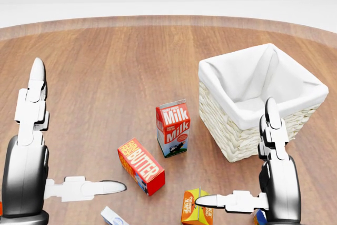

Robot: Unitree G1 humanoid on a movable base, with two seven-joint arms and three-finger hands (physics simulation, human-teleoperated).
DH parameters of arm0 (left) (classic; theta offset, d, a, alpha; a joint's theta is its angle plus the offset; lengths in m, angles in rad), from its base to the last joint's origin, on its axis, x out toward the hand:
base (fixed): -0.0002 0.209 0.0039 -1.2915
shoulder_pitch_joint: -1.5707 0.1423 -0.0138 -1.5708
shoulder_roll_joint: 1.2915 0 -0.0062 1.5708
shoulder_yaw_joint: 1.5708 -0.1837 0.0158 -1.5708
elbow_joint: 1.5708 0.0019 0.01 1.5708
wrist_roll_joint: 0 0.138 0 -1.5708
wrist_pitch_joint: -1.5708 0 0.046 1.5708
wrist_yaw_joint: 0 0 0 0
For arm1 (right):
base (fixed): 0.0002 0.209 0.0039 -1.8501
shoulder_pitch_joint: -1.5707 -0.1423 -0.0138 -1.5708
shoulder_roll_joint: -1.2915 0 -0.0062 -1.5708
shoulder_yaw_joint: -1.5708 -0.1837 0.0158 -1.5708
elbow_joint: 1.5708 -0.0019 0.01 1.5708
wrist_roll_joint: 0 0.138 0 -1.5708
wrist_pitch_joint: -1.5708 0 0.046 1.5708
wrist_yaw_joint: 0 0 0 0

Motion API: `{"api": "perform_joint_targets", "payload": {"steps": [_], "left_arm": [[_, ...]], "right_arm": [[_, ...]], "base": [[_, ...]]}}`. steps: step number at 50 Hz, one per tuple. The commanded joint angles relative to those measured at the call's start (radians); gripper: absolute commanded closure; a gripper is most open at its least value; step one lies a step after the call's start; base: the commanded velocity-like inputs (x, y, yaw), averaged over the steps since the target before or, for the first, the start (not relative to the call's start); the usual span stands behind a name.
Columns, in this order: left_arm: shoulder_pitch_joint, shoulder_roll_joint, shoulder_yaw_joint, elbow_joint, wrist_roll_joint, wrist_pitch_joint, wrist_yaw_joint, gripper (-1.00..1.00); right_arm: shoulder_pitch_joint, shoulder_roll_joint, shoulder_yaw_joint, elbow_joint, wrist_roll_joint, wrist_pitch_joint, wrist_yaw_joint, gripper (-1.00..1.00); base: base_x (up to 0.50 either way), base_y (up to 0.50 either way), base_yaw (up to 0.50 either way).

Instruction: Pick up the alphabet soup and the tomato sauce, and put them in the basket.

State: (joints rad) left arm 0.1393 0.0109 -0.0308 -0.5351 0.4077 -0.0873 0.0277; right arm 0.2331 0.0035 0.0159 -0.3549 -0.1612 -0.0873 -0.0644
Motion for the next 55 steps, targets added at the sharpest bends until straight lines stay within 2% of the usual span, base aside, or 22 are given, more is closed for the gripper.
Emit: {"api": "perform_joint_targets", "payload": {"steps": [1, 4, 12, 18, 19, 23, 27, 49, 55], "left_arm": [[-0.004, 0.002, -0.004, 0.008, 0.009, 0.0, -0.005, -1.0], [-0.002, 0.002, -0.006, 0.003, 0.01, 0.0, -0.007, -1.0], [-0.004, 0.002, -0.007, 0.008, 0.013, 0.0, -0.009, -1.0], [-0.004, 0.002, -0.009, 0.008, 0.016, 0.0, -0.011, -1.0], [-0.001, 0.003, -0.009, 0.009, 0.015, 0.0, -0.01, -1.0], [0.0, 0.002, -0.01, 0.003, 0.016, 0.0, -0.013, -1.0], [-0.002, 0.002, -0.01, 0.006, 0.016, 0.0, -0.013, -1.0], [0.001, 0.004, -0.01, 0.013, 0.021, 0.0, -0.01, -1.0], [-0.001, 0.003, -0.009, 0.004, 0.02, 0.0, -0.016, -1.0]], "right_arm": [[0.012, -0.001, 0.006, 0.027, 0.005, 0.0, 0.004, -1.0], [0.011, -0.001, 0.005, -0.018, 0.013, 0.0, 0.013, -1.0], [0.021, -0.002, 0.005, 0.033, -0.013, 0.0, 0.006, -1.0], [0.04, 0.002, -0.01, 0.015, -0.192, 0.0, -0.051, -1.0], [0.047, 0.005, -0.01, -0.051, -0.245, 0.0, -0.04, -1.0], [0.087, 0.001, -0.007, -0.087, -0.428, 0.0, -0.085, -1.0], [0.134, -0.014, 0.0, -0.095, -0.555, 0.0, -0.14, -1.0], [0.233, -0.052, 0.051, -0.255, -0.902, 0.0, -0.087, -1.0], [0.255, -0.061, 0.062, -0.279, -0.933, 0.0, -0.065, -1.0]], "base": [[0.0, 0.0, 0.0], [0.0, 0.0, 0.0], [0.0, 0.0, 0.0], [0.0, 0.0, 0.0], [0.0, 0.0, 0.0], [0.0, 0.0, 0.0], [0.0, 0.0, 0.0], [0.0, 0.0, 0.0], [0.0, 0.0, 0.0]]}}
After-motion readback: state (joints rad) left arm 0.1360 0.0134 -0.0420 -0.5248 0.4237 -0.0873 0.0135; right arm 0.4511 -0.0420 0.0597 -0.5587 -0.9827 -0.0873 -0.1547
